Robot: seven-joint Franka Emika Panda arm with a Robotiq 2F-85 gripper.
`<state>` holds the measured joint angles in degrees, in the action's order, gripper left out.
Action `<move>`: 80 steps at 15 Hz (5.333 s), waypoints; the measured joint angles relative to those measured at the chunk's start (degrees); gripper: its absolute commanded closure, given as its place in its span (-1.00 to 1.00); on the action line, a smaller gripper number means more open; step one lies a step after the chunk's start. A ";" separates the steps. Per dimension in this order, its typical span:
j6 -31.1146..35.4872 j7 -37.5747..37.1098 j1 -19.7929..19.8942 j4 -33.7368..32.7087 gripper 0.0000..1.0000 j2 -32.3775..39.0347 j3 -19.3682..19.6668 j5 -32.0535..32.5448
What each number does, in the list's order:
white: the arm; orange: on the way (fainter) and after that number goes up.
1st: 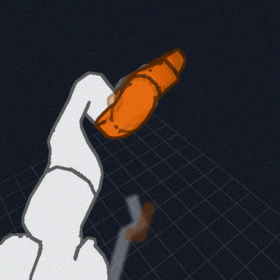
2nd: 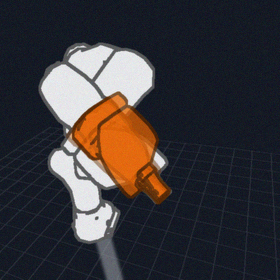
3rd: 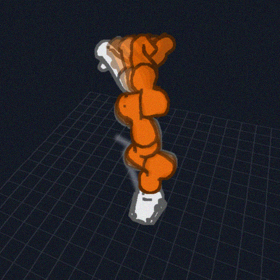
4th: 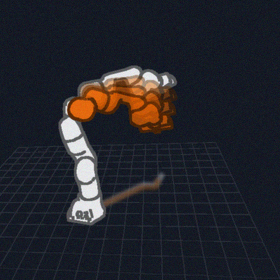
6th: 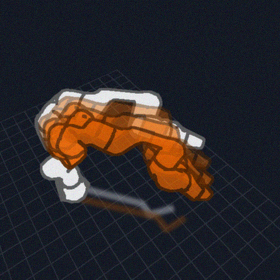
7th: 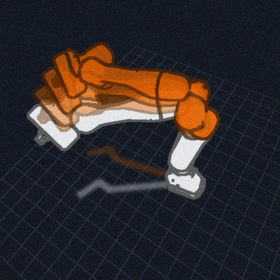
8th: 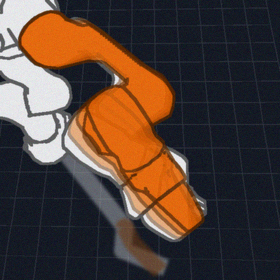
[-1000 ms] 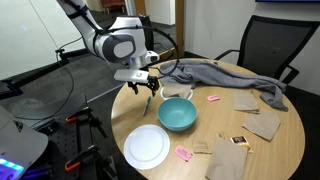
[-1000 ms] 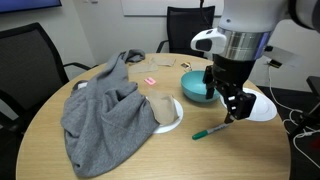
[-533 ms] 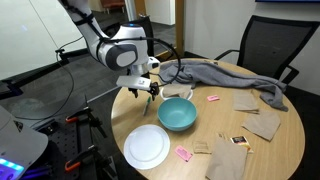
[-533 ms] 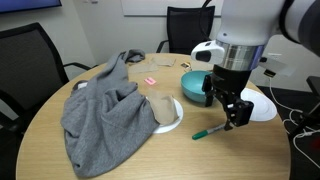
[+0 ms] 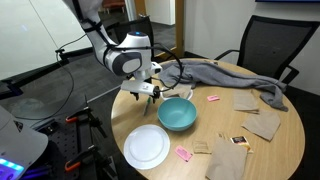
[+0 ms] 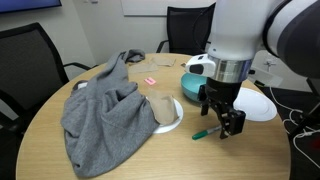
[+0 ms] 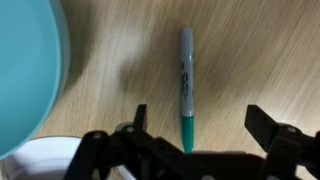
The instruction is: Put the marker in the bowl
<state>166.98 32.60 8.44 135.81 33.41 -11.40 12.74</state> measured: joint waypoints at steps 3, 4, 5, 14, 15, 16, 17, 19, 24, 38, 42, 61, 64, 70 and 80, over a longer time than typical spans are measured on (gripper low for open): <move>0.00 0.00 0.00 -0.98 -0.64 1.39 -0.13 0.05; 0.00 0.00 0.00 -1.19 -0.57 1.73 -0.13 0.06; 0.00 0.00 -0.01 -1.33 -0.43 2.01 -0.13 0.08; 0.00 0.00 -0.08 -1.73 0.54 3.38 -0.13 0.29; 0.00 0.00 -0.11 -1.77 0.69 3.43 -0.12 0.36; 0.00 0.00 -0.13 -1.93 0.83 3.43 -0.12 0.43; -0.01 0.00 -0.16 -2.00 0.98 3.44 -0.12 0.48; -0.01 0.00 -0.34 -2.04 0.96 3.48 -0.11 0.55; -0.01 -0.53 -1.64 -2.04 0.93 2.90 0.38 0.56; -0.05 -10.60 -3.34 5.49 0.93 -16.78 4.60 -2.51; -0.04 -10.71 -2.19 6.45 0.93 -19.89 6.94 -5.65; 15.41 -10.71 4.54 -0.19 0.20 -4.58 10.27 -6.42; 15.41 -10.71 4.53 -2.41 -0.21 -2.20 10.18 -6.15; 15.41 -10.87 3.80 -3.31 -1.00 -2.23 10.36 -6.00; 4.95 -14.58 1.47 4.79 -1.00 -17.62 9.32 -6.09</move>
<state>171.92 18.02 9.90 140.60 15.79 -2.09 6.65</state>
